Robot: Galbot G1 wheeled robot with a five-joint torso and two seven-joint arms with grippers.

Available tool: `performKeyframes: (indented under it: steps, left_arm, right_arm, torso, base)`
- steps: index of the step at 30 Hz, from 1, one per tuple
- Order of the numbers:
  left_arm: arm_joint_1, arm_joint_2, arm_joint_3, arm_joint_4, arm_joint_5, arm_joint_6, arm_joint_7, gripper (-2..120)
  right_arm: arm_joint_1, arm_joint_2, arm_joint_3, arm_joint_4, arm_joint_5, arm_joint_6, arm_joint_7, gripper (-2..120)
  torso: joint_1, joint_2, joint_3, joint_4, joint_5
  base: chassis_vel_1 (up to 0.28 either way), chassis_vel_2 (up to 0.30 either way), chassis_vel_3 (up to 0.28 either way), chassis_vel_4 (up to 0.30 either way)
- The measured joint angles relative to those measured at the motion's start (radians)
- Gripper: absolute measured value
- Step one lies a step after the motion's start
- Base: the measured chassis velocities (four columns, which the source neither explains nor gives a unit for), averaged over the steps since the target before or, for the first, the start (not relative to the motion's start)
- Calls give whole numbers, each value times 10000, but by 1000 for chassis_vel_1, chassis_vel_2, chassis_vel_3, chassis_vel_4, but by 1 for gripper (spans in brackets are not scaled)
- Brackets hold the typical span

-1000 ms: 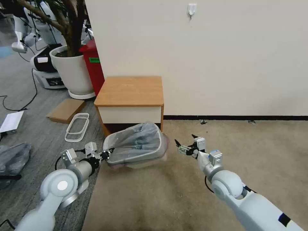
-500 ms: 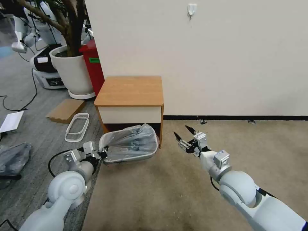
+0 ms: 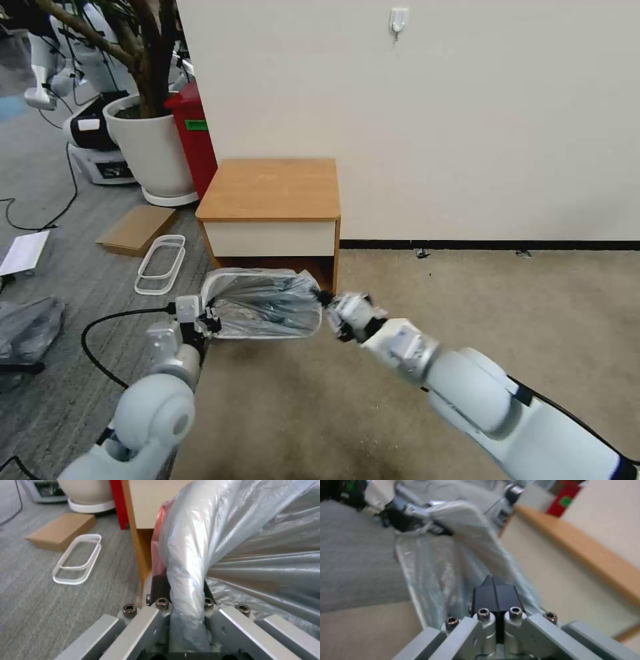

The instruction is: Pick up the garbage bag from the table and place it over the trash can.

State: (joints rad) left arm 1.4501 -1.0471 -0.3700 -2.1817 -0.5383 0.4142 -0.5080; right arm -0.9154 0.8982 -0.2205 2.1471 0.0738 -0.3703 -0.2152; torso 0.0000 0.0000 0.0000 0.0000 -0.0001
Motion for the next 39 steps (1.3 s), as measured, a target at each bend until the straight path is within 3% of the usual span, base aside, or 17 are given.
performKeyframes:
  steps: [8, 12, 32, 39]
  left_arm:
    - [590, -330, 284, -235, 1084, -191, 347, 2]
    - [754, -383, 285, -252, 1311, -303, 493, 2]
    - [516, -500, 714, 22, 1425, -340, 554, 2]
    - [470, -550, 820, 45, 1450, -340, 548, 2]
  right_arm:
    - [1354, 580, -1158, -938, -112, -1336, -924, 0]
    - [1686, 668, -1453, -1435, -151, -1557, -1109, 0]
    - [3001, 1404, -2596, -2457, -1188, -3257, -1523, 0]
    - [3177, 1710, -2810, -2832, -1814, -3387, -1619, 0]
  torso:
    - [0, 0, 1, 2, 0]
    - [0, 0, 1, 1, 0]
    - [0, 0, 1, 0, 0]
    - [0, 0, 1, 0, 0]
  base:
    - [0, 0, 0, 0]
    - [0, 0, 0, 0]
    - [0, 0, 0, 0]
    - [0, 0, 0, 0]
